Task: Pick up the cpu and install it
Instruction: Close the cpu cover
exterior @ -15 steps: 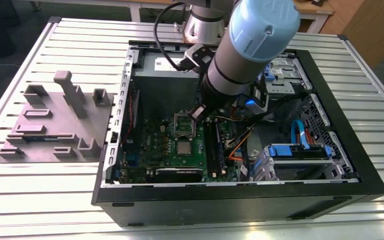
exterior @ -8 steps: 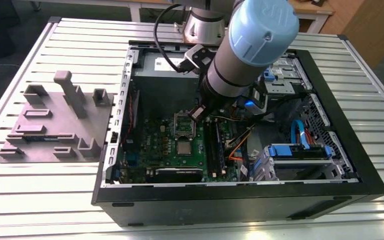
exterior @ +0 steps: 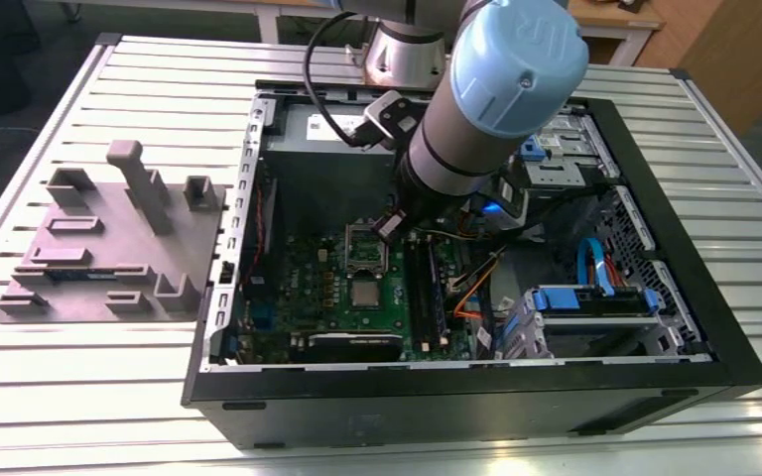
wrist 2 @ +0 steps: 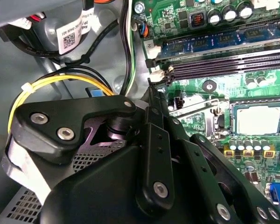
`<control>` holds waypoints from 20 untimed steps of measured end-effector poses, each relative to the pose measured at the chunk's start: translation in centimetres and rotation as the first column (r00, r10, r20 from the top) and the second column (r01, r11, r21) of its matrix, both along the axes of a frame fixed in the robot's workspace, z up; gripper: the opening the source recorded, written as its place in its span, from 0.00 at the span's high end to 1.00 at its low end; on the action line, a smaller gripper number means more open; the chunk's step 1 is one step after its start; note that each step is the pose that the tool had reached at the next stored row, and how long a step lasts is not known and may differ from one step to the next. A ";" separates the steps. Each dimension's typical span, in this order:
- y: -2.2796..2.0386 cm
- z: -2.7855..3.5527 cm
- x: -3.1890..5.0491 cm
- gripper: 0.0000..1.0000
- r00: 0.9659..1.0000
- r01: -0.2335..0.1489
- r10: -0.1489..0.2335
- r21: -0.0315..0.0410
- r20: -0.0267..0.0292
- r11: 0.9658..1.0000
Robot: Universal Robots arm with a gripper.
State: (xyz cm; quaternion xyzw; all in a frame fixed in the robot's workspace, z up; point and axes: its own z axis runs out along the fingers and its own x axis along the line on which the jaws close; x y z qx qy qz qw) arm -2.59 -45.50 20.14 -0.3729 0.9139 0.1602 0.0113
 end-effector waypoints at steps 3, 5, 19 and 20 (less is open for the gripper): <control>0.02 -0.16 -0.06 0.90 1.000 0.000 0.000 0.000 0.000 1.000; 0.02 -0.18 -0.13 0.90 1.000 0.000 0.000 0.000 0.000 1.000; 0.05 0.07 -0.35 0.90 1.000 0.000 0.000 -0.021 -0.001 1.000; 0.05 0.12 -0.37 0.90 1.000 0.000 0.000 -0.024 -0.001 1.000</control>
